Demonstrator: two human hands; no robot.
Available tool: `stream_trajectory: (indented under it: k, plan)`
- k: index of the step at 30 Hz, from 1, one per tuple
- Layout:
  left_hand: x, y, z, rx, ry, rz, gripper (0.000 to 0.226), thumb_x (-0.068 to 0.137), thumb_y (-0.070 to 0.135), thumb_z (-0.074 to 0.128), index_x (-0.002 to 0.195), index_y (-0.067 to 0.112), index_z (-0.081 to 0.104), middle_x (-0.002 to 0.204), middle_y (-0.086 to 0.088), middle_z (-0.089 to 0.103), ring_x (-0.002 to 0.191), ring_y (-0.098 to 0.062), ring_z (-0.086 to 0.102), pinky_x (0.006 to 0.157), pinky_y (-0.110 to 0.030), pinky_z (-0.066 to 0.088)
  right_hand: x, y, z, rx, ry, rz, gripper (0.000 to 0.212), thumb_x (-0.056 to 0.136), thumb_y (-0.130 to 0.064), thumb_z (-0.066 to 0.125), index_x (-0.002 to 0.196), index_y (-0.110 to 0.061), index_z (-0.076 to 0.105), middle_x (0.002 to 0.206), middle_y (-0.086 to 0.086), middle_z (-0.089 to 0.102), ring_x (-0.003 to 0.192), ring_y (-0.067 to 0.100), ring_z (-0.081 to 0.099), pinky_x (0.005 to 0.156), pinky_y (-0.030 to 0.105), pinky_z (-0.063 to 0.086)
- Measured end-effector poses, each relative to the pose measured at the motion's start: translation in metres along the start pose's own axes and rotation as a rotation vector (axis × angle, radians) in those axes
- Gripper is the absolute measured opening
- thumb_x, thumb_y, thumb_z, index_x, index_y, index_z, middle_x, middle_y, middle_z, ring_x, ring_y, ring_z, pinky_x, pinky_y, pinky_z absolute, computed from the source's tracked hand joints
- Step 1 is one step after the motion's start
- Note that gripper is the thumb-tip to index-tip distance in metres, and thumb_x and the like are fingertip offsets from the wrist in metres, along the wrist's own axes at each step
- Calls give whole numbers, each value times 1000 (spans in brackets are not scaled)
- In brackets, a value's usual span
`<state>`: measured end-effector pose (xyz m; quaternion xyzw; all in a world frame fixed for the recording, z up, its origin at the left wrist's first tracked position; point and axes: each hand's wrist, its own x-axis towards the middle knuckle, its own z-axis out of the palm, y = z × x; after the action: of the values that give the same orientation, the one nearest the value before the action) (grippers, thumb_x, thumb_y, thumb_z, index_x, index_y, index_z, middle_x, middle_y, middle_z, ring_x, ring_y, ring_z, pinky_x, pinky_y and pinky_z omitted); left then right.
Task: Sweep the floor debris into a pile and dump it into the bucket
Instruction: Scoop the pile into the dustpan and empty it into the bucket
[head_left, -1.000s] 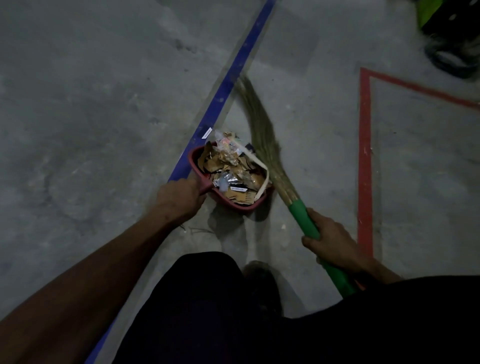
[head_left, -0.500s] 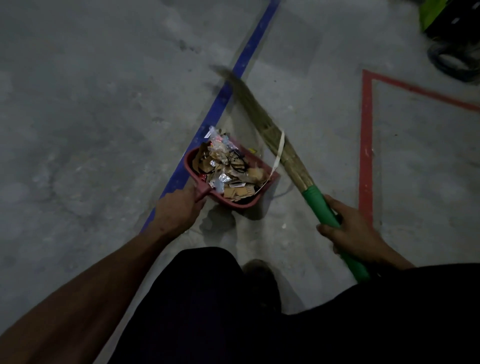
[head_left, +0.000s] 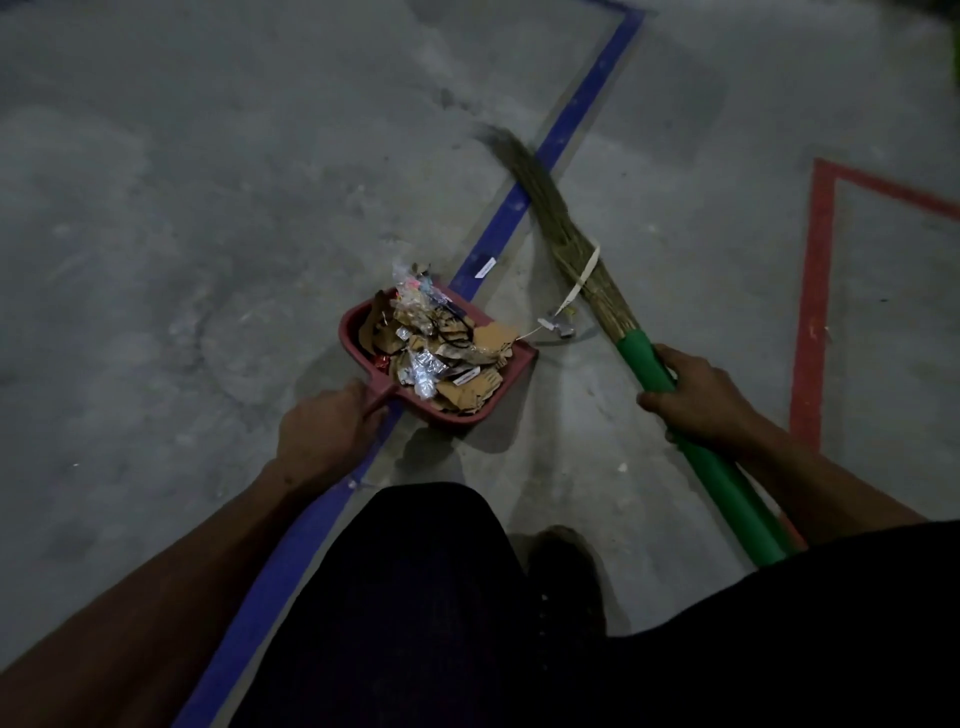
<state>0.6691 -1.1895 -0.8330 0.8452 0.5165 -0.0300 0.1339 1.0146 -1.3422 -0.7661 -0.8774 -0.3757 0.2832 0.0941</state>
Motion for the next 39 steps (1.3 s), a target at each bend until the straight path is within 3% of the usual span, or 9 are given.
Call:
stream_trajectory:
  k: [3,8,15,18,26,30,35,39]
  plan:
    - [3,-8,0,-10,-38,-19,37,93,45,52,107,11,53,102,-18,65,93,-37,62,73,-39,46,2,-12,9,-85,-35,-38,76,88,-24,65,154,-24,26,134,14,55,58,22,68,58,31,57]
    - [22,7,-10,-5,-65,-27,39,94,43,51,114,9,56,112,-19,63,102,-36,61,78,-36,45,-14,-21,26,-234,-101,-141,77,87,-22,60,154,-26,24,129,17,59,85,30,65,80,36,55]
    - [44,24,-13,-59,-96,-11,41,95,40,50,117,6,55,117,-21,61,107,-37,58,83,-39,45,-40,-11,39,-383,-122,-230,76,90,-31,57,154,-35,17,105,12,64,82,27,61,68,32,51]
    - [46,27,-12,-73,-98,-18,41,95,39,51,118,6,54,118,-21,61,108,-37,58,85,-40,45,-46,6,35,-474,-82,-241,76,91,-37,55,155,-39,12,108,10,63,91,28,61,71,33,49]
    - [42,40,-17,-87,-76,6,40,97,36,49,118,4,55,117,-22,61,106,-38,58,81,-38,44,-38,25,9,-260,21,-149,78,89,-29,63,154,-34,20,126,15,62,96,31,64,82,39,54]
    - [45,40,-16,-92,-97,1,42,97,38,49,119,4,55,117,-21,61,106,-37,58,81,-38,44,-24,14,3,-158,-15,-128,79,87,-26,66,154,-30,24,127,15,61,73,24,67,74,37,57]
    - [56,42,-12,-134,-81,3,45,95,39,51,122,3,54,118,-23,60,108,-38,58,85,-40,44,-33,-3,14,-275,-85,-210,78,86,-29,64,153,-33,25,127,15,62,98,32,64,84,36,54]
    - [63,46,-4,-172,-69,7,41,95,37,51,118,3,56,115,-20,61,105,-36,58,81,-39,44,-45,-6,27,-375,-93,-227,79,87,-32,61,154,-37,19,118,11,65,94,28,63,72,31,50]
